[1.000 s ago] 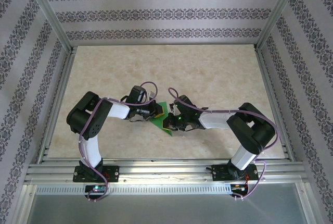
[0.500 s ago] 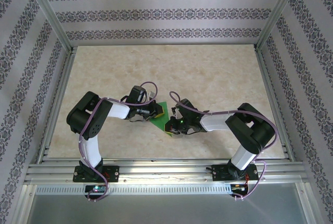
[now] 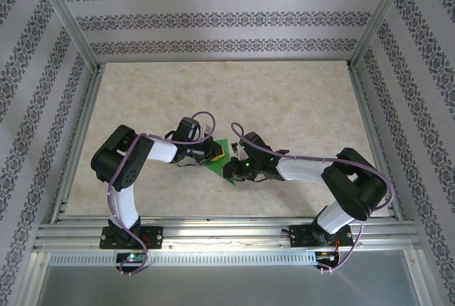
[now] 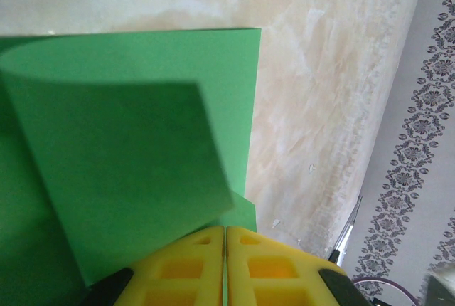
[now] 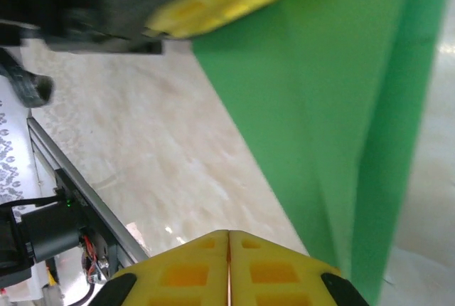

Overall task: Fold a paper plane with a square sheet of paper (pick it up from the middle)
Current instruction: Fourth fold the wing at the center of the table.

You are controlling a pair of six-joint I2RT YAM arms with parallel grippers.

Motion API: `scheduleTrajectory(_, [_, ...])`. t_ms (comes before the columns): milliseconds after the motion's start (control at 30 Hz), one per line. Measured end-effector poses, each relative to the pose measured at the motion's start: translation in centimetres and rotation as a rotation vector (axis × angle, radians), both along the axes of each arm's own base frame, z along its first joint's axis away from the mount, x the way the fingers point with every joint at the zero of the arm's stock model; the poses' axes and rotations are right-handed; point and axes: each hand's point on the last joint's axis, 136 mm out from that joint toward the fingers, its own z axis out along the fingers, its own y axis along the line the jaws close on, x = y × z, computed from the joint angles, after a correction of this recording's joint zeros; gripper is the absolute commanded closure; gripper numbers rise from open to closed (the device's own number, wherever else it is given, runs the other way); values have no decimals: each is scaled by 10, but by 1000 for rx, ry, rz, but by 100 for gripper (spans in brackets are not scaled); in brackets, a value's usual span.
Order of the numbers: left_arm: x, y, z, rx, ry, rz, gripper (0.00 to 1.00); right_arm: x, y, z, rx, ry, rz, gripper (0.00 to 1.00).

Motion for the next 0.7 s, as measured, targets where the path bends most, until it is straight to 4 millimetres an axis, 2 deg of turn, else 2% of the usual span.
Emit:
scheduleTrajectory(133, [0,0,0,0,0,0,91,6,5,2,-24,-22,13,93])
scheduleTrajectory(400, [0,0,0,0,0,0,91,0,-4,-27,-132,20,23,93])
scheduleTrajectory(700, [0,0,0,0,0,0,91,0,-14,-36,-175,16,0,93])
